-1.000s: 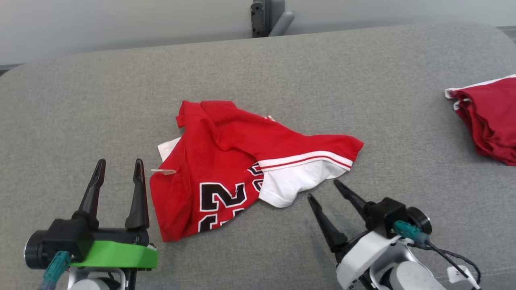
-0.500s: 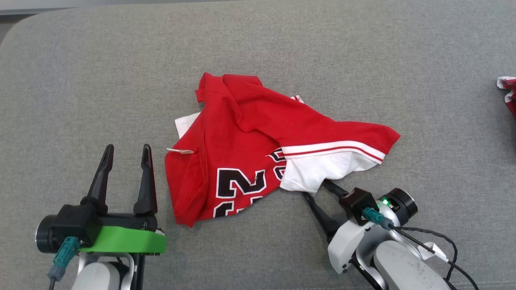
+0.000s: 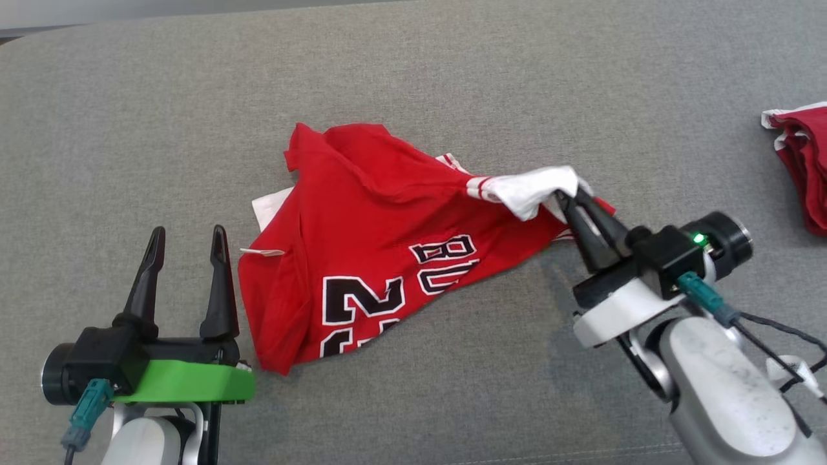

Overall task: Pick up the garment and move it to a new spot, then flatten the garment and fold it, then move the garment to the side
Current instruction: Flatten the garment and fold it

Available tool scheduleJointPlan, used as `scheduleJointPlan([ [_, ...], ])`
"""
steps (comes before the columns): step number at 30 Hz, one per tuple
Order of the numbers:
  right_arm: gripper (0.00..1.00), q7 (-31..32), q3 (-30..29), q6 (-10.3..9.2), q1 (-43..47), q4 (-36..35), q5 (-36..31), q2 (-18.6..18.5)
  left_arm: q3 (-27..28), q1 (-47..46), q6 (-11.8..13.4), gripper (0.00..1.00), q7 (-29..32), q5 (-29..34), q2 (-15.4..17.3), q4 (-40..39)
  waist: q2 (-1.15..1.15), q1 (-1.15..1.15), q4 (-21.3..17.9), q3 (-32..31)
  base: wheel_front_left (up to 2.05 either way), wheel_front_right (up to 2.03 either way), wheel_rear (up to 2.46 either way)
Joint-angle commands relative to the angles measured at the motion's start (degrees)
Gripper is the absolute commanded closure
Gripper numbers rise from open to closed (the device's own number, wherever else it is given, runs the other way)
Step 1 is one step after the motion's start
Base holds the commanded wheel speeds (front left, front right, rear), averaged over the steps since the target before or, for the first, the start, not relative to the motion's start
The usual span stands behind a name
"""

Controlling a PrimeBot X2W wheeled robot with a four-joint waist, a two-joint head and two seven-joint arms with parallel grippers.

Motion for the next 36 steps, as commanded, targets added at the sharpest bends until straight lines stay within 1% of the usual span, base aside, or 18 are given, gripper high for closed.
scheduleJointPlan([
  [1, 1.0, 0.4, -0.83, -0.02, -0.53, -1.88, -0.87, -0.94, 0.31, -0.39, 0.41, 0.0, -0.37, 0.42, 0.24, -0.2, 0.0, 0.0, -0.84, 0.08, 0.0, 0.0, 0.0],
  [6, 1.0, 3.76, -4.89, -0.02, 0.97, -10.15, -2.09, -4.22, 0.61, -0.67, 0.25, 0.0, -0.46, 0.49, 0.27, -0.54, 0.0, 0.0, -1.94, 0.72, 0.0, 0.0, 0.0],
  [8, 1.0, 5.24, -5.59, -0.02, 2.6, -11.95, -2.2, -5.22, 0.67, -1.05, 0.16, 0.0, -0.4, 0.59, 0.33, -0.71, 0.0, 0.0, -2.11, 1.1, 0.0, 0.0, 0.0],
  [10, 1.0, 6.81, -5.66, -0.02, 4.68, -12.21, -1.26, -5.46, 0.68, -1.25, 0.04, 0.0, -0.38, 0.7, 0.34, -0.72, 0.0, 0.0, -2.19, 1.44, 0.0, 0.0, 0.0],
  [15, 1.0, 7.88, -5.04, -0.02, 9.07, -9.2, 0.64, -4.33, 0.52, -1.4, -0.17, 0.0, -0.4, 0.72, 0.1, -0.37, 0.0, 0.0, -2.12, 1.96, 0.0, 0.0, 0.0],
  [17, 1.0, 6.93, -4.23, -0.02, 11.26, -5.16, 2.3, -2.52, 0.44, -1.59, -0.24, 0.0, -0.42, 0.68, -0.11, -0.1, 0.0, 0.0, -2.07, 2.02, 0.0, 0.0, 0.0],
  [18, 1.0, 6.93, -4.23, -0.02, 11.26, -5.16, 2.3, -2.52, 0.44, -1.59, -0.24, 0.0, -0.42, 0.68, -0.11, -0.1, 0.0, 0.0, -2.07, 2.02, 0.0, 0.0, 0.0],
  [22, 1.0, 4.81, -4.16, -0.02, 12.81, 0.65, 3.98, -0.21, 0.34, -1.47, -0.35, 0.0, -0.43, 0.68, -0.18, 0.24, 0.0, 0.0, -2.09, 1.57, 0.0, 0.0, 0.0],
  [25, 1.0, 2.99, -4.41, -0.02, 12.75, 3.59, 5.27, 1.31, 0.33, -1.3, -0.4, 0.0, -0.44, 0.73, -0.01, 0.33, 0.0, 0.0, -2.18, 1.1, 0.0, 0.0, 0.0],
  [26, 0.67, 2.22, -4.64, -0.02, 12.55, 4.0, 5.58, 1.67, 0.33, -1.18, -0.39, 0.0, -0.44, 0.73, 0.1, 0.33, 0.0, 0.0, -2.26, 0.91, 0.0, 0.0, 0.0],
  [27, 0.15, 1.63, -4.8, -0.02, 12.5, 4.32, 5.87, 1.97, 0.41, -1.0, -0.32, 0.0, -0.44, 0.74, 0.24, 0.37, 0.0, 0.0, -2.37, 0.65, 0.0, 0.0, 0.0],
  [28, 0.0, 1.02, -5.2, -0.02, 12.48, 4.32, 6.36, 2.34, 0.51, -0.8, -0.21, 0.0, -0.44, 0.71, 0.35, 0.36, 0.0, 0.0, -2.5, 0.42, 0.0, 0.0, 0.0],
  [32, 0.0, -0.92, -7.75, -0.02, 12.7, 2.22, 6.33, 3.05, 0.78, 0.25, 0.56, 0.0, -0.22, 0.64, 0.65, 0.25, 0.0, 0.0, -3.03, -0.86, 0.0, 0.0, 0.0],
  [36, 0.0, -1.88, -10.16, -0.02, 13.58, -1.85, 6.55, 3.52, 1.09, 1.11, 1.12, 0.0, 0.2, 0.5, 0.97, -0.09, 0.0, 0.0, -3.49, -2.34, 0.0, 0.0, 0.0],
])
